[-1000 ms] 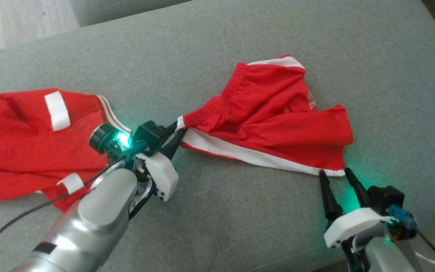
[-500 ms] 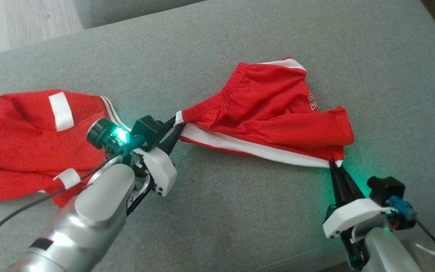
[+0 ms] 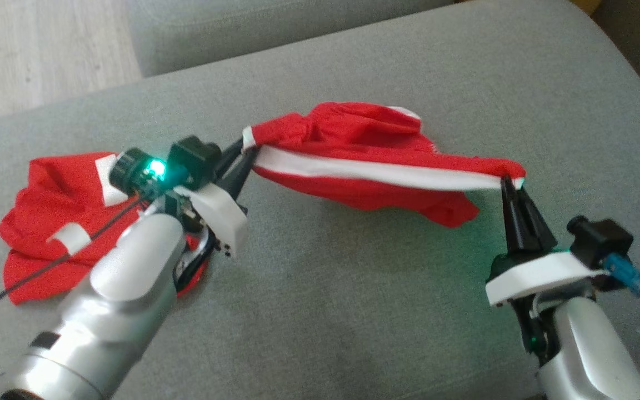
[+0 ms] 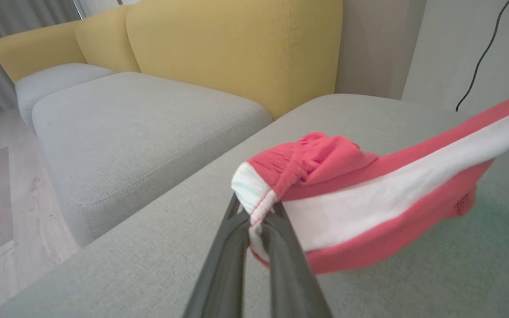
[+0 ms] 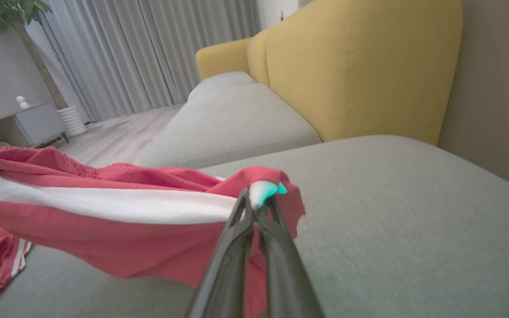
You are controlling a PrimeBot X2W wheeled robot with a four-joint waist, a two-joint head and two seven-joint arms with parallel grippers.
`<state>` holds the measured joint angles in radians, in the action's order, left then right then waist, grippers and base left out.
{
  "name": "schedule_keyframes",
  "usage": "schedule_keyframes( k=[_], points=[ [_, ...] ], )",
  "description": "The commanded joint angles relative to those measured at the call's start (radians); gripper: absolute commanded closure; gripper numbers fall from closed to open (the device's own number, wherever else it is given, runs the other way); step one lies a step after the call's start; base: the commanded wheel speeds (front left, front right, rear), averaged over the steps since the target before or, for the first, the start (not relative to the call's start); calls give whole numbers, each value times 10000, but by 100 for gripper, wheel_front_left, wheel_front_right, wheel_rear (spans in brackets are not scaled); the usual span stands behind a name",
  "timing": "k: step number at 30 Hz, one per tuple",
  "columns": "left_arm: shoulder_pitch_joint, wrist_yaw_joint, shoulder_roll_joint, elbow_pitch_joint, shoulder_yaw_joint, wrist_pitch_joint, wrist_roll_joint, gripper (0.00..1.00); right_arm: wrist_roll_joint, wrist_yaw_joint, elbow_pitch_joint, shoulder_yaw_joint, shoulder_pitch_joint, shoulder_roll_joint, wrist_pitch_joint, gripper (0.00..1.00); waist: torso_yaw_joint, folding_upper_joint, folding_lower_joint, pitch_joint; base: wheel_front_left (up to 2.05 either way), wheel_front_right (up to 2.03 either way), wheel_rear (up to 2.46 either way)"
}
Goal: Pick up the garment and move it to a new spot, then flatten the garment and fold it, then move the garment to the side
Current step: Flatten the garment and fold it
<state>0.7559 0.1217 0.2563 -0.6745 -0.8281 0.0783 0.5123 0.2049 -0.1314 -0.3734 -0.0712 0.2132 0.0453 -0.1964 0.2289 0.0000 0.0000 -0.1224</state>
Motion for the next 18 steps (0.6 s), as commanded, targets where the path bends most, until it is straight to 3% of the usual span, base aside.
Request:
schedule_keyframes(
  k=[1,10,18],
  points=[
    [742,-121,396,311,550,-84,118,100,-40,7,742,-177,465,60,241,100,-32,0,0,212,0,0,0],
    [1721,-228,341,660,1396,-588,1041,100,220,7,2371,-552,2650,1037,1691,100,22,0,0,960,0,0,0],
    [2453,-1265,-231,1184,2437,46,1611,100,-537,7,2480,-433,4734,1976,1926,100,-271,0,0,1295,0,0,0]
  ],
)
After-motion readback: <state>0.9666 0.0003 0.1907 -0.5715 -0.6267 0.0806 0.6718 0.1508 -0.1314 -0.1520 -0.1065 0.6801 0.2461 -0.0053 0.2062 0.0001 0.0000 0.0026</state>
